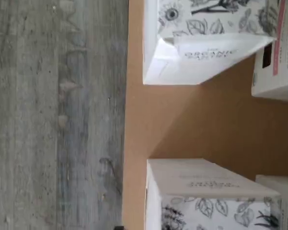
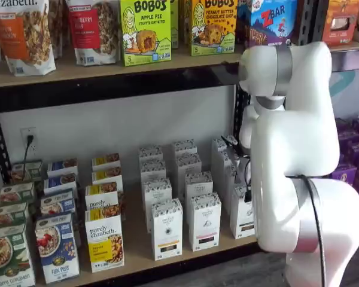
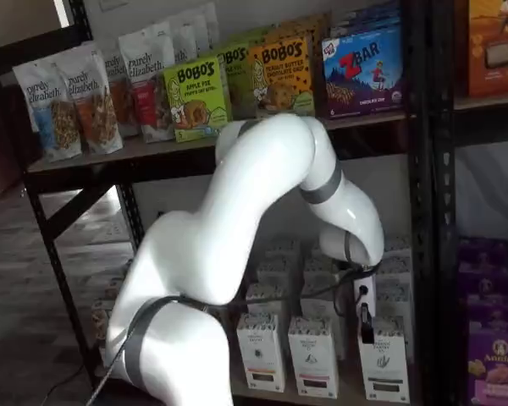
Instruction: Pick up the white box with a green strip in the middle, on the bottom shelf, the sixth box from the left
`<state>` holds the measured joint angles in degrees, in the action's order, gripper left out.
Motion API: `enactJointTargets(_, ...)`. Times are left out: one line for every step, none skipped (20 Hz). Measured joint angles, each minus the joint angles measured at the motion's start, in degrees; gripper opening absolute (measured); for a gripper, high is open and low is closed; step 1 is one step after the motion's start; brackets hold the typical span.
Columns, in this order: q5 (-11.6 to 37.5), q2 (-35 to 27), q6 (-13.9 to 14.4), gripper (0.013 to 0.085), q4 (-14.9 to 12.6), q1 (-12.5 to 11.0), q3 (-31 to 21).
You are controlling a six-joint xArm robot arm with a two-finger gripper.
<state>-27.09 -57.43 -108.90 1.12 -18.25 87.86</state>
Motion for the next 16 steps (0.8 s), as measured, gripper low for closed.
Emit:
enactJointTargets(0.3, -0.6, 1.0, 0.0850, -1.2, 0.0, 0.5)
enactJointTargets(0.4, -1.0, 1.4, 0.0850, -1.8, -0.1, 0.9)
enactJointTargets(0.6, -1.5, 2.0, 0.0850, -2.5, -0.2, 1.2)
enactJointTargets(0.8, -1.9, 2.4, 0.0850, -3.1, -0.2, 1.5)
enactJointTargets(0.9, -2.3, 2.9, 0.0850, -3.7, -0.3, 1.9)
enactJointTargets(0.6, -2.8, 3.7, 0.0850, -4.6, -0.3, 2.4)
enactJointTargets(-0.3, -3.2, 4.6, 0.0850, -5.6, -0.3, 3.2)
enactJointTargets(-1.1, -3.6, 5.4, 0.0850, -6.6, -0.3, 3.9)
enactJointTargets(-1.8, -3.9, 6.3, 0.0850, -7.6, -0.3, 4.5)
enactJointTargets(-2.3, -4.2, 7.2, 0.0850, -8.6, -0.3, 5.0)
enactJointTargets(-2.9, -4.5, 8.3, 0.0850, -9.8, -0.3, 5.5)
enactJointTargets(-3.4, -4.8, 9.2, 0.0850, -10.8, -0.2, 6.0)
enactJointTargets(-3.7, -5.1, 10.0, 0.0850, -11.7, -0.1, 6.4)
enactJointTargets(-3.7, -5.4, 10.8, 0.0850, -12.4, 0.0, 6.6)
enactJointTargets(-3.8, -5.5, 11.2, 0.0850, -12.8, 0.1, 6.7)
enactJointTargets(-4.0, -5.7, 11.9, 0.0850, -13.5, 0.3, 7.0)
